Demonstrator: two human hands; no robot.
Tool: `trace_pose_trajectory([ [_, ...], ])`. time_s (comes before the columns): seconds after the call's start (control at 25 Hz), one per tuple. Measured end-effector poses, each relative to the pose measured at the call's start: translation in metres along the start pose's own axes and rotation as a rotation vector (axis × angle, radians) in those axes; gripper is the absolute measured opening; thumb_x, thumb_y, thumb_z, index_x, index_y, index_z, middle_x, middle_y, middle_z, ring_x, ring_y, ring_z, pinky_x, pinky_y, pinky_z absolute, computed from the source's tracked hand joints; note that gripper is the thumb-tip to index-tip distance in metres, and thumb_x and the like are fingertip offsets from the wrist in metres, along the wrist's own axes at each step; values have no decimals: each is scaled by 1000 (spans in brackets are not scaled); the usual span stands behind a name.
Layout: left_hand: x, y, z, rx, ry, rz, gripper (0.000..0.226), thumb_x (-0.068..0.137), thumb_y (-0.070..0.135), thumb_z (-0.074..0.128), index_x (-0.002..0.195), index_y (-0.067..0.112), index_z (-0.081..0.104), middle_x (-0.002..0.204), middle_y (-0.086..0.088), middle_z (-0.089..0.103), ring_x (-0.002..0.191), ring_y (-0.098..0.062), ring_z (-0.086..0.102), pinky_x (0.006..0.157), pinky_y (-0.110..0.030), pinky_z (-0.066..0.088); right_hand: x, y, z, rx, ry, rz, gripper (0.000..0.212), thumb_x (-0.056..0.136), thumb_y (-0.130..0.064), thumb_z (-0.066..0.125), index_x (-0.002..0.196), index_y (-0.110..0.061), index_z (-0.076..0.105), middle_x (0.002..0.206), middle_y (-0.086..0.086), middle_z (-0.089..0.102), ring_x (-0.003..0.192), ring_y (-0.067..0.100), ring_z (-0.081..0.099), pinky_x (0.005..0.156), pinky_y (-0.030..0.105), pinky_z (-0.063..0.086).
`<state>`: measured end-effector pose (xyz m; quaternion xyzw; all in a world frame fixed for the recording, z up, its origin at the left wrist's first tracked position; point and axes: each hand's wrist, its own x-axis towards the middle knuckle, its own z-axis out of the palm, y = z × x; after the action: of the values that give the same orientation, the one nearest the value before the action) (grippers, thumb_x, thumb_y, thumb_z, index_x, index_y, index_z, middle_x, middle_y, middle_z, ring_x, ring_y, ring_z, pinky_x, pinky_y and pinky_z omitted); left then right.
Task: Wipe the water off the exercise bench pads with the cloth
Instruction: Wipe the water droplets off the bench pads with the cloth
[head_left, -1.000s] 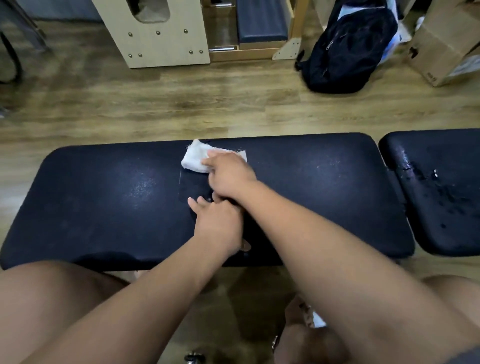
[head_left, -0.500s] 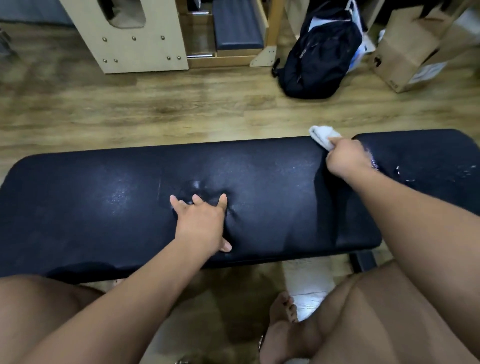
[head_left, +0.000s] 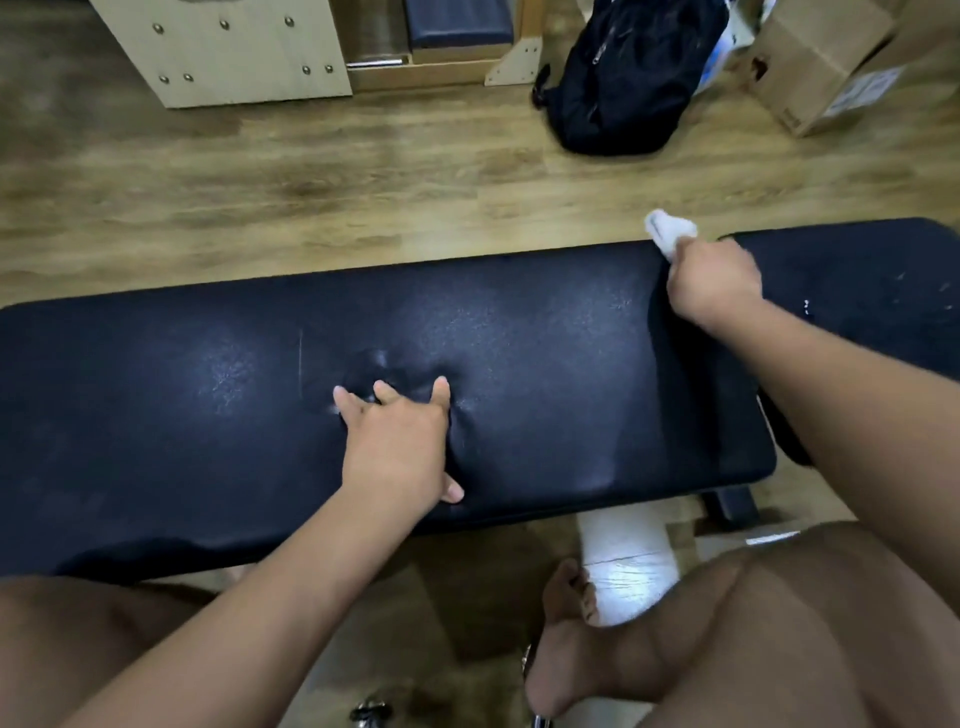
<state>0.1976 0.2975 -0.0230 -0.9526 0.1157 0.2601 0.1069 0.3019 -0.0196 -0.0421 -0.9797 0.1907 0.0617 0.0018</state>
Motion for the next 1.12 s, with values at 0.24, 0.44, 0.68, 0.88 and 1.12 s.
trace_pose_trajectory([
  [0.24,-1,2,-7,-31,0,-3,111,69,55,78,154,27,11,128,-17,53,129,-39,40,115,-62,12,29,-13,-9,207,-138,69,39,102,-24,29,130,-20,57,134,18,53,122,38,49,101,37,39],
  [0.44,-4,4,-7,-66,-6,-6,113,67,53,81,154,26,14,126,-18,55,131,-39,38,114,-65,12,-14,23,8,165,-59,43,55,87,-11,36,140,-26,40,116,13,63,105,39,57,84,38,45],
  [0.68,-8,2,-3,-71,28,5,110,67,55,79,152,28,15,129,-16,53,130,-39,40,112,-66,15,-125,44,24,84,64,17,18,91,-11,44,104,-11,56,105,19,65,99,39,58,80,41,40],
  [0.88,-2,-6,16,-77,73,-25,108,68,66,72,152,42,9,147,-22,34,129,-47,38,113,-67,6,-193,64,39,227,56,151,30,94,-18,45,119,-10,59,119,20,57,105,42,53,87,42,44],
  [1.12,-2,-8,23,-68,88,-40,103,72,69,68,152,45,6,152,-20,27,134,-46,32,112,-68,0,-191,59,42,174,27,176,34,94,-18,42,127,-12,48,126,15,53,109,38,51,92,43,41],
])
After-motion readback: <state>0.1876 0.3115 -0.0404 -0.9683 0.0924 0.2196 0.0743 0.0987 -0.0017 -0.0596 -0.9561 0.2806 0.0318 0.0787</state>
